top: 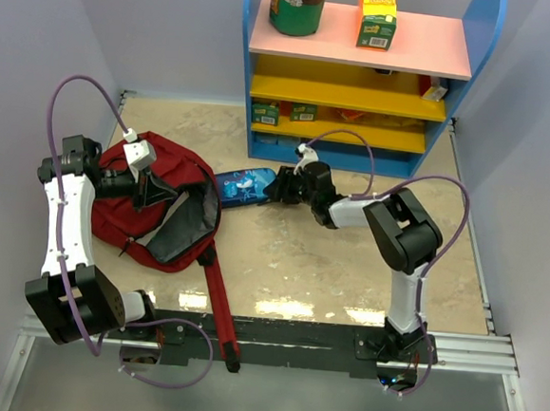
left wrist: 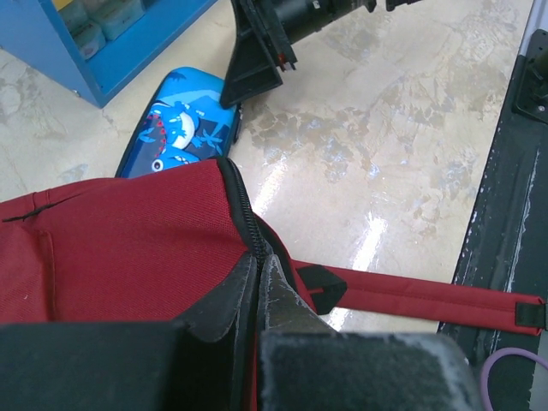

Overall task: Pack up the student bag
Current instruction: Move the stationery to the center of the board.

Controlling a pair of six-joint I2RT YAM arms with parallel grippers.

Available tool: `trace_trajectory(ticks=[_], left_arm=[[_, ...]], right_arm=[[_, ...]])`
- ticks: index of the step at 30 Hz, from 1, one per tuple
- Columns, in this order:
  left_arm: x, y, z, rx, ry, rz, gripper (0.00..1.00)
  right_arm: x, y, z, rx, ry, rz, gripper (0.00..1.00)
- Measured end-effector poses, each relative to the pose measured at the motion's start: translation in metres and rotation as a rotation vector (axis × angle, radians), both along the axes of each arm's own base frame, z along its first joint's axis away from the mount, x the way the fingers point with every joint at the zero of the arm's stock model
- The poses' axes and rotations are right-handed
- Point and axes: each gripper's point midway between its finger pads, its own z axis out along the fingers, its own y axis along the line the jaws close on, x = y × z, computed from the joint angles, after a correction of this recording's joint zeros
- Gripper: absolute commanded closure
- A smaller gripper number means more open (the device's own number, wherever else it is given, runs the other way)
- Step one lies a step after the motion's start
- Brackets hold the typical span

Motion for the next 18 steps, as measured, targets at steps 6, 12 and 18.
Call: trace_trajectory(ticks=[6, 12, 18], left_arm=[[-0.001, 0.000, 0.002, 0.006, -0.013, 0.000, 1.00], [-0.004, -0.001, -0.002, -0.001, 0.002, 0.000, 1.00], [-0.004, -0.002, -0.003, -0.005, 0.006, -0.001, 1.00]], right_arm=[[-0.049, 0.010, 0.000, -0.018, 0.034, 0.056, 0.64], [-0.112, 0.019, -0.002, -0.080, 0.074, 0.137, 0.48], [-0.106, 0.011, 0.014, -0.124, 0.023, 0.105, 0.37]])
